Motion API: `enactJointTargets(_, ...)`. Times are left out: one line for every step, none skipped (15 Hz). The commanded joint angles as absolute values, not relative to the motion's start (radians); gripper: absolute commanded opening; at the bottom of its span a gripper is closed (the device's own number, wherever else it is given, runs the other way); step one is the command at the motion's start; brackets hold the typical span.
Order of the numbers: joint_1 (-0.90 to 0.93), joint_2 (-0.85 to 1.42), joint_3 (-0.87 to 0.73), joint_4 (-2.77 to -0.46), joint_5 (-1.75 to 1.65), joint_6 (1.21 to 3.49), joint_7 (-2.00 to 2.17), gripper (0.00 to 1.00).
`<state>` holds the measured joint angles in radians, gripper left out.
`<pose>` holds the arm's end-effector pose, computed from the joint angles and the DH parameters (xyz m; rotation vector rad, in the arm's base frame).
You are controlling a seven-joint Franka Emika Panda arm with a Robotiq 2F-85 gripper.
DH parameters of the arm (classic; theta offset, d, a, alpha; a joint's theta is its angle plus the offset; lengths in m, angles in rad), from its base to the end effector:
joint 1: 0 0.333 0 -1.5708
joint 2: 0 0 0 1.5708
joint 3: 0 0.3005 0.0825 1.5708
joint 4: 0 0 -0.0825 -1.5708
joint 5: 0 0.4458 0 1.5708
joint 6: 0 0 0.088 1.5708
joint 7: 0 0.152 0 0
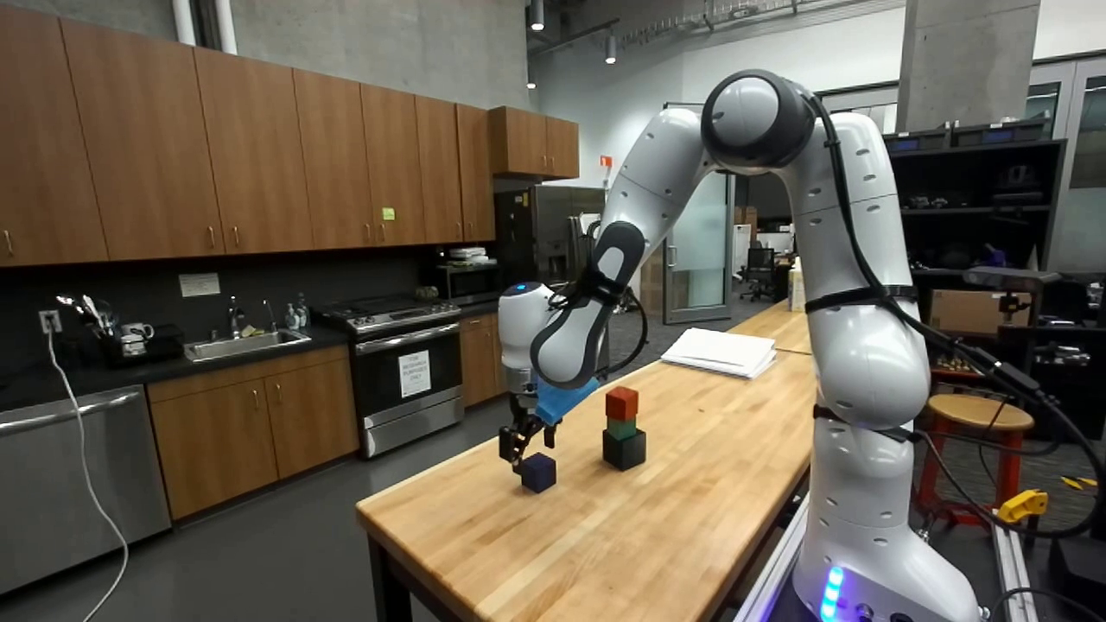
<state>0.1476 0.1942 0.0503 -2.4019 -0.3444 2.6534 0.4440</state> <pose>0.5259 0.1092 0.1269 3.0029 0.0793 0.1590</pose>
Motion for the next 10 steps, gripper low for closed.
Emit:
enactJointTargets(0.16, 0.212, 0.023, -2.365, -0.338, 2.589, 0.43, 1.0)
enactJointTargets(0.158, 0.216, 0.02, -2.361, -0.337, 2.582, 0.425, 1.0)
enactJointTargets(0.153, 0.222, 0.021, -2.357, -0.329, 2.583, 0.407, 1.0)
enactJointTargets(0.148, 0.228, 0.024, -2.351, -0.314, 2.578, 0.386, 1.0)
enactJointTargets(0.147, 0.233, 0.023, -2.346, -0.308, 2.572, 0.377, 1.0)
enactJointTargets(0.146, 0.24, 0.023, -2.338, -0.297, 2.562, 0.364, 1.0)
enactJointTargets(0.144, 0.246, 0.024, -2.331, -0.286, 2.547, 0.351, 1.0)
enactJointTargets(0.142, 0.251, 0.024, -2.325, -0.275, 2.537, 0.34, 1.0)
enactJointTargets(0.14, 0.257, 0.023, -2.317, -0.266, 2.529, 0.329, 1.0)
enactJointTargets(0.137, 0.263, 0.025, -2.31, -0.254, 2.521, 0.313, 1.0)
